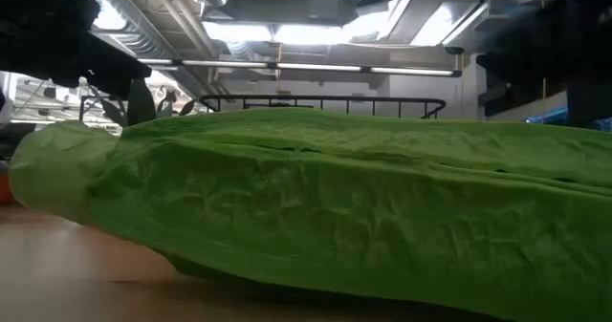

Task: Build produce basket
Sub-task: Put the grapes into the black wire basket

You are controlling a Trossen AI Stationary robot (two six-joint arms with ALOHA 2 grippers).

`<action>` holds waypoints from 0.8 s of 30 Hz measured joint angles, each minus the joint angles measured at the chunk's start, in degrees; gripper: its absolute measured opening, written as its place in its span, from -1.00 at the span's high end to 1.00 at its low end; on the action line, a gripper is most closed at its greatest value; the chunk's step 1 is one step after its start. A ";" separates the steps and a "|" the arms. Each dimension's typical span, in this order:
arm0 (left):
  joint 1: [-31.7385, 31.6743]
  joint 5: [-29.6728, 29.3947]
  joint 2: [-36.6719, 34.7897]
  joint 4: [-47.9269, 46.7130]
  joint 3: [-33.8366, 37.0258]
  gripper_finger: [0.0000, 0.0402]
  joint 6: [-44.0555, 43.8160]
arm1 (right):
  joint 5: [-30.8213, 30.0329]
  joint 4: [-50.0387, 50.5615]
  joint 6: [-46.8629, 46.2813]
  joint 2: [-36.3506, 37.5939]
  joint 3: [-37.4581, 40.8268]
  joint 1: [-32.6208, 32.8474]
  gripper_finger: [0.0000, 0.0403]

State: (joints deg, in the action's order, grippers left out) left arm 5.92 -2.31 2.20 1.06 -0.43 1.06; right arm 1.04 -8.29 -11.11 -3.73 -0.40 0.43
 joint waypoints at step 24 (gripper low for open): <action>-0.01 0.02 0.00 0.00 0.00 0.14 0.00 | 0.05 -2.02 -14.36 -0.02 0.00 0.00 0.15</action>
State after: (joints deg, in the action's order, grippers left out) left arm 5.91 -2.29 2.20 1.06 -0.42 1.06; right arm 1.09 -10.31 -25.47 -3.75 -0.41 0.43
